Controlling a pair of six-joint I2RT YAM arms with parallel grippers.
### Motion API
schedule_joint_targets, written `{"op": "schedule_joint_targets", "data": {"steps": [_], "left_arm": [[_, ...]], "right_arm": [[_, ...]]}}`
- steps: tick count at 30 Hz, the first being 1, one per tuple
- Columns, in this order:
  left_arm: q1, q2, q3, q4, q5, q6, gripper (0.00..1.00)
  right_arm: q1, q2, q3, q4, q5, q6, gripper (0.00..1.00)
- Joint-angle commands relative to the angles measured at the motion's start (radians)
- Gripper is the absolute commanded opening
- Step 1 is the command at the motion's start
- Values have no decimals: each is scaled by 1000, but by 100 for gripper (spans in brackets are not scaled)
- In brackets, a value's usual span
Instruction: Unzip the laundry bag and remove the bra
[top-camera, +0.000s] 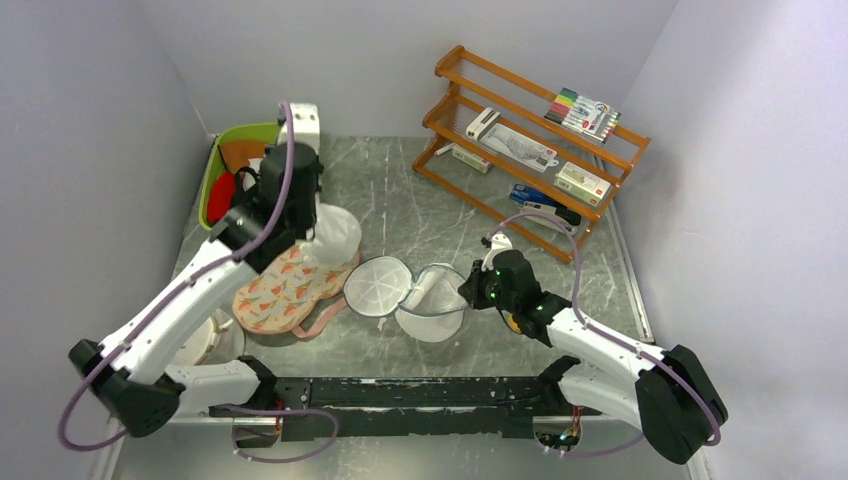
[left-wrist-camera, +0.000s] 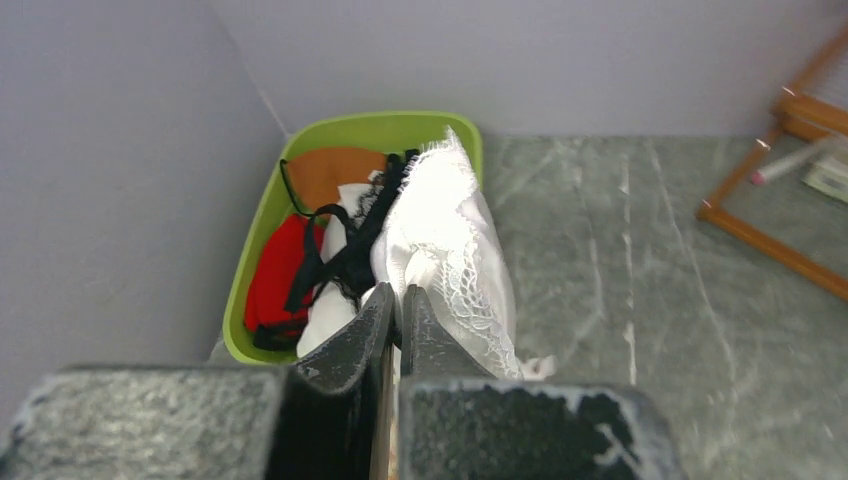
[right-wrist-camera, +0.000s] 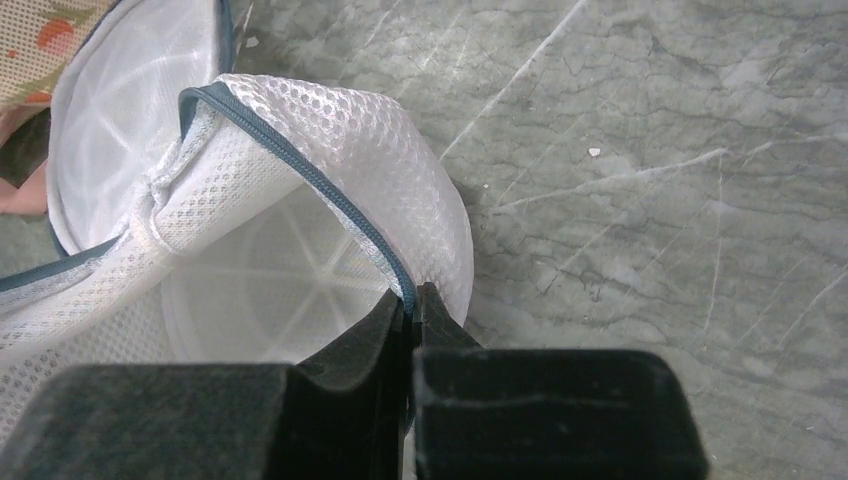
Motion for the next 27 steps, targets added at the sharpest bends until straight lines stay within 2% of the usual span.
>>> {"op": "schedule_joint_targets", "data": {"steps": [1, 6, 12, 20, 27], "left_arm": [[184, 95, 156, -13, 184, -108, 7], [256, 153, 250, 3, 145, -82, 7], [350, 136, 264, 46, 211, -132, 7], [473, 97, 105, 165, 270, -137, 7], [660, 214, 57, 184, 466, -195, 7]], "right_arm": [[-6, -28, 12, 3, 22, -19, 0], [-7, -33, 6, 25, 29, -17, 0], [-6, -12, 18, 32, 23, -25, 0], [-8, -48, -6, 29, 28, -19, 0], [-8, -47, -1, 14, 25, -18, 0]]}}
